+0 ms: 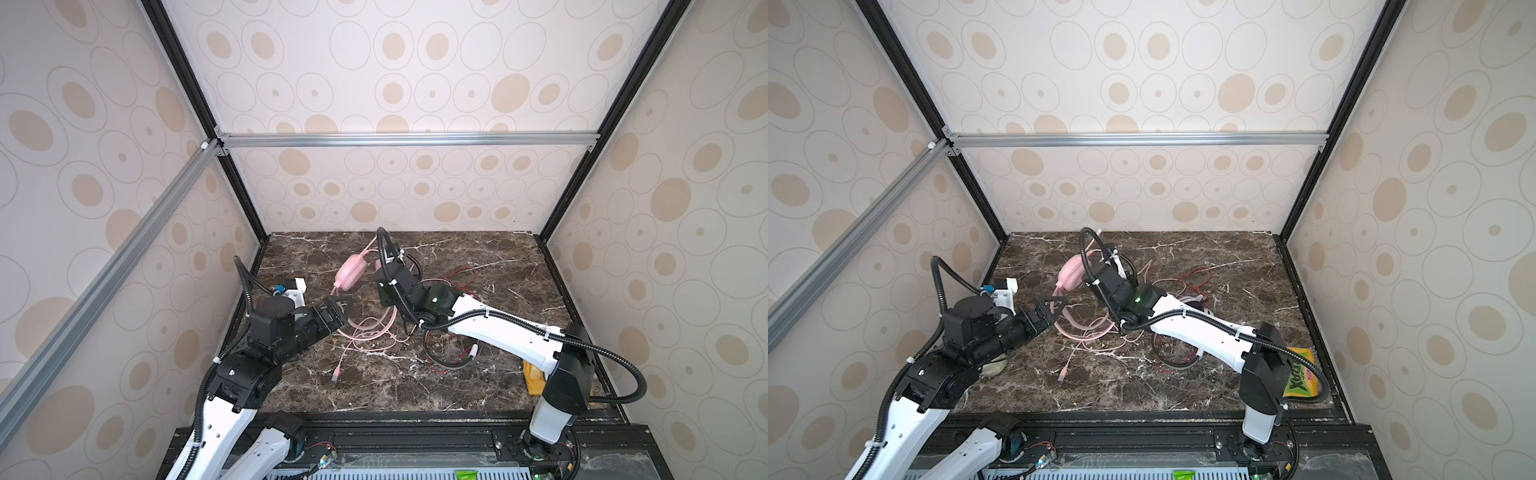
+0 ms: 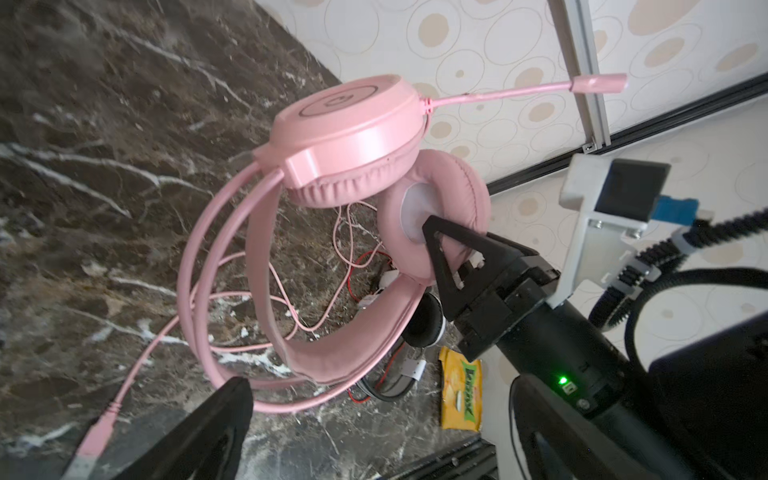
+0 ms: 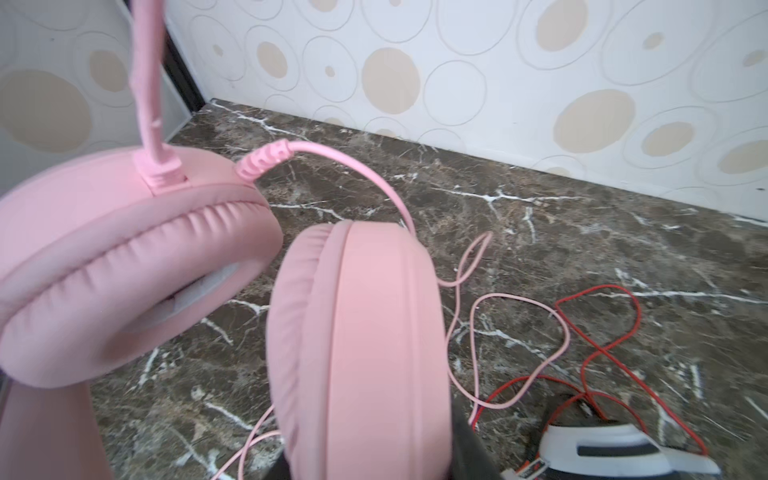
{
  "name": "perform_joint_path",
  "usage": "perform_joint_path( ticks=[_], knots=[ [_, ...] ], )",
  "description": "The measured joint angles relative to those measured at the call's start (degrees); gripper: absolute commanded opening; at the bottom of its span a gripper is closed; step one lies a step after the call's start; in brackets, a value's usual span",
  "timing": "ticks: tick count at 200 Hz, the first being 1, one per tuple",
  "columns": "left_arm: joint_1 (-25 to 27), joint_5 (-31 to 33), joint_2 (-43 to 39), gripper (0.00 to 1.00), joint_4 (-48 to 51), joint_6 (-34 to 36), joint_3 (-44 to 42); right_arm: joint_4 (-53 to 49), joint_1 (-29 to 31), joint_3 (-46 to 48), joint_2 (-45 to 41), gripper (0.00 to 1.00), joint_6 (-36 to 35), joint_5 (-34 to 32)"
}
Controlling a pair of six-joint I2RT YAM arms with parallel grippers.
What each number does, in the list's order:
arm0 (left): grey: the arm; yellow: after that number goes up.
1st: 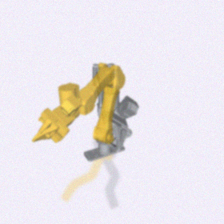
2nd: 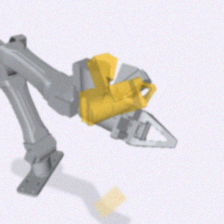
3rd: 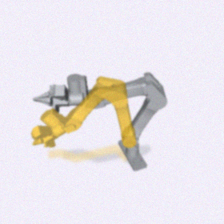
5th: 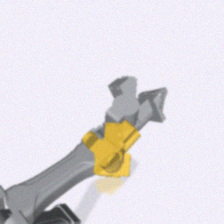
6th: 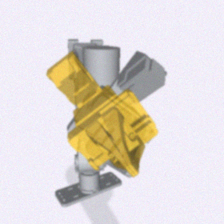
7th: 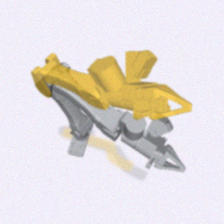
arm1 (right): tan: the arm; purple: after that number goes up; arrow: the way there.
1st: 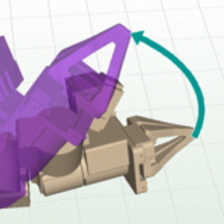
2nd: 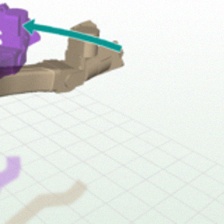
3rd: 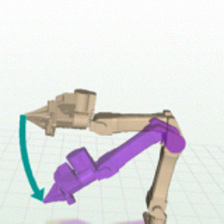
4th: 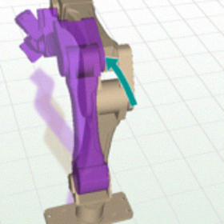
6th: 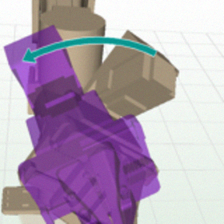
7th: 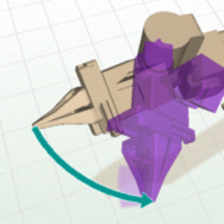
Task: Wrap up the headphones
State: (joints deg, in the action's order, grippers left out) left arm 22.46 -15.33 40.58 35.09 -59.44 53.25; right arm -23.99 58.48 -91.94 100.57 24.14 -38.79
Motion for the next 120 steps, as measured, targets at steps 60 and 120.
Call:
perform_joint_path(
  ticks=[60, 120],
  knots=[
    [2.01, -0.63, 8.15, 0.98, 8.44, -6.01, 4.39, -0.07, 1.20, 4.37, -5.20, 0.24, 1.20, -11.21],
    [6.23, 1.81, 12.22, 0.98, 6.71, -10.56, 2.71, 1.86, 1.75, 7.45, -11.43, 0.24, 3.28, -13.88]
  ],
)
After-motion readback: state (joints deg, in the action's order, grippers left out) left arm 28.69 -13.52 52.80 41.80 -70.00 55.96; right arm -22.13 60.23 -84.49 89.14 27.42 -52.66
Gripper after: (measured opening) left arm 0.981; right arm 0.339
